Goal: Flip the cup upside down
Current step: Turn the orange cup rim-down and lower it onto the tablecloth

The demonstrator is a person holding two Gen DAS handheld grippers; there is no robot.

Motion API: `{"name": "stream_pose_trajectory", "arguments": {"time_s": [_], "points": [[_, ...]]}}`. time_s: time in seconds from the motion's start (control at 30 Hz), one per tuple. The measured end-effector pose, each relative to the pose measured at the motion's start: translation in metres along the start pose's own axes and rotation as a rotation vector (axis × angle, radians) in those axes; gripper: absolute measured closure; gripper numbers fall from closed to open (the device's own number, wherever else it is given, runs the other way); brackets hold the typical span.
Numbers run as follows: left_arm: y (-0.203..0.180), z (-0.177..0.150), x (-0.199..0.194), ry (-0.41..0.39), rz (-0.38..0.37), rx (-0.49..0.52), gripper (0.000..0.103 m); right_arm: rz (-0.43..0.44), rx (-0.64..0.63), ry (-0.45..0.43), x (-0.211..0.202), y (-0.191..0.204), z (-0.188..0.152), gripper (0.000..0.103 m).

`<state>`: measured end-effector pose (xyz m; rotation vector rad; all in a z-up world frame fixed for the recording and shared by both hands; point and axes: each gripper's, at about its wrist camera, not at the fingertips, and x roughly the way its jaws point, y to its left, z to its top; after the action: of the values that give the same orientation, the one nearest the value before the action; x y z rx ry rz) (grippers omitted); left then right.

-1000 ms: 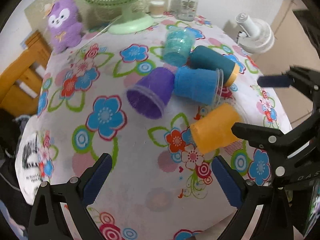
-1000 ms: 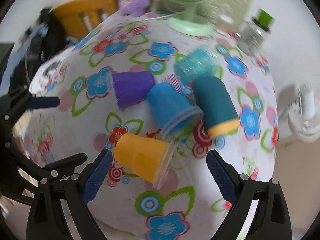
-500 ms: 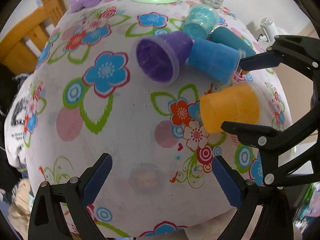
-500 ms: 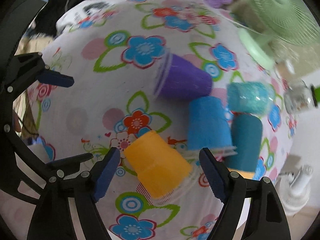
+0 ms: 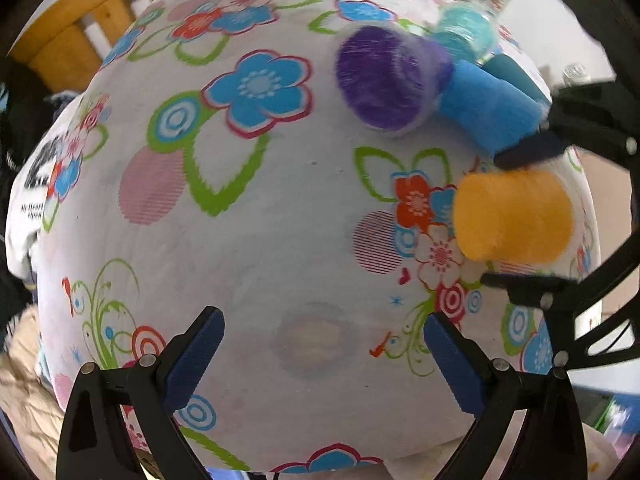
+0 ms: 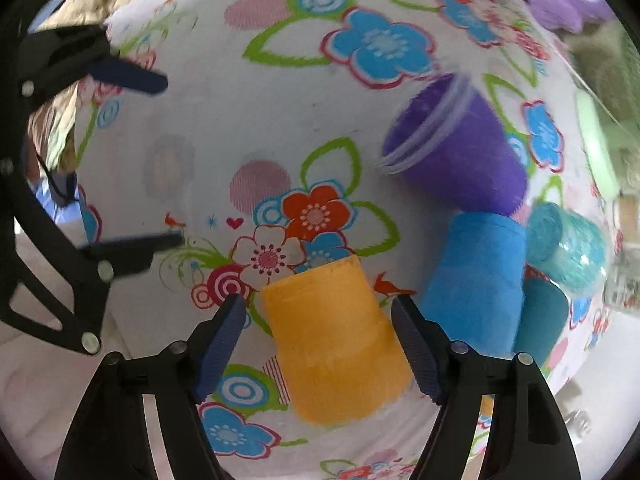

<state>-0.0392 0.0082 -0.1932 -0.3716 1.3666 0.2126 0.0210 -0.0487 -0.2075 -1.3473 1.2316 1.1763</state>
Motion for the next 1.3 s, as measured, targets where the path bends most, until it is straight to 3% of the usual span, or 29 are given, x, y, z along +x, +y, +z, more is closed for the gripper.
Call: {"name": "stream_pose_trajectory", "arguments": {"time_s": [0.27,0.37,0.67,1.03,1.3], "points": [[0.008,-0.007,0.005,0.003,-0.014,-0.052,0.002,0.011,-0.042,0.053,0.020,0.015,0.000,0.039],[0.008,-0.011,0.006,0.004,-0.016,-0.048,0.002,0.007,-0.022,0.040,0.020,0.014,0.000,0.045],[0.003,-0.009,-0.002,-0.017,-0.008,-0.043,0.002,-0.017,0.127,-0.035,0.002,-0.004,0.001,0.045],[0.010,0.020,-0.054,-0.098,0.062,0.155,0.002,-0.070,0.343,-0.196,-0.051,0.001,-0.013,0.045],[0.007,0.038,-0.079,-0.157,0.037,0.260,0.002,-0.149,0.601,-0.339,-0.091,0.008,-0.030,0.045]]}}
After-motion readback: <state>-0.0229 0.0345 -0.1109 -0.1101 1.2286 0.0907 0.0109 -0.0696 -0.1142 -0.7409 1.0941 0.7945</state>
